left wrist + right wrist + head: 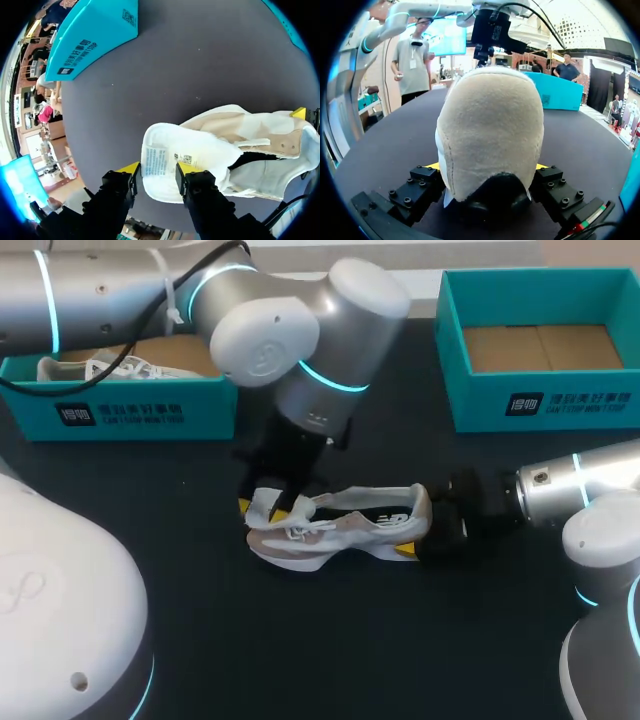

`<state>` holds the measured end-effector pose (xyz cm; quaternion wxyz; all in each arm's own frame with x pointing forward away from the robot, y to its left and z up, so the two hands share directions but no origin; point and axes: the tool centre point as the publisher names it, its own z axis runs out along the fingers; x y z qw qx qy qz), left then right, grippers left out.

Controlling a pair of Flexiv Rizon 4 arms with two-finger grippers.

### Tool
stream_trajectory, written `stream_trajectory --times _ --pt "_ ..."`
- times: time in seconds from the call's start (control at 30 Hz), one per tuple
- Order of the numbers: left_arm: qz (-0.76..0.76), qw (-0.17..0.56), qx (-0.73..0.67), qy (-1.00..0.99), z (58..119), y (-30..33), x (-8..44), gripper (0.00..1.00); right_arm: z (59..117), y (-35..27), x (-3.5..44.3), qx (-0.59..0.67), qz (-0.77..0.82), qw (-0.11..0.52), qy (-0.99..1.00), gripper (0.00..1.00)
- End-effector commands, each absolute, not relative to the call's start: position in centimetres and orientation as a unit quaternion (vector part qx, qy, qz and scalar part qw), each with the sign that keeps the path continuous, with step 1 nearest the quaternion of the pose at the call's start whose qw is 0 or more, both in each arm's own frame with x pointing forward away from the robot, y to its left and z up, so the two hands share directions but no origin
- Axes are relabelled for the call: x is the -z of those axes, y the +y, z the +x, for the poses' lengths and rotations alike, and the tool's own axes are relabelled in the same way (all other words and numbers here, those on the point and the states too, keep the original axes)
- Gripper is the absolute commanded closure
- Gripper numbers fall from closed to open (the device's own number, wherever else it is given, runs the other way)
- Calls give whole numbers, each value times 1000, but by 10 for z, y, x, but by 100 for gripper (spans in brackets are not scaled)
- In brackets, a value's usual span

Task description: Take the shoe out of the shoebox, open the shoe tongue, remove and reinsert the insole, then place the shoe into the shoebox

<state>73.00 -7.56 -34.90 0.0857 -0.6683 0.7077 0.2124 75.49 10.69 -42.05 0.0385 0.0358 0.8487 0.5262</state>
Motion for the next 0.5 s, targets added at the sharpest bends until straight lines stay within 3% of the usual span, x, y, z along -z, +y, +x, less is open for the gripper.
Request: stream_trajectory --times 0.03,0.07,0.23,0.4,0.5 --pt "-660 88 -216 714 730 -65 354 51 755 111 425 -525 36 38 849 100" --pt "-661 88 -218 713 731 -63 355 44 755 111 425 -525 36 38 849 100" --pt "-653 97 -229 715 735 -60 360 34 755 111 425 -525 36 38 849 100" --pt "-612 78 -207 760 736 -60 349 2 755 111 425 -525 36 38 849 100" --pt "-588 48 -175 788 739 -58 334 0 755 111 425 -525 36 38 849 100"
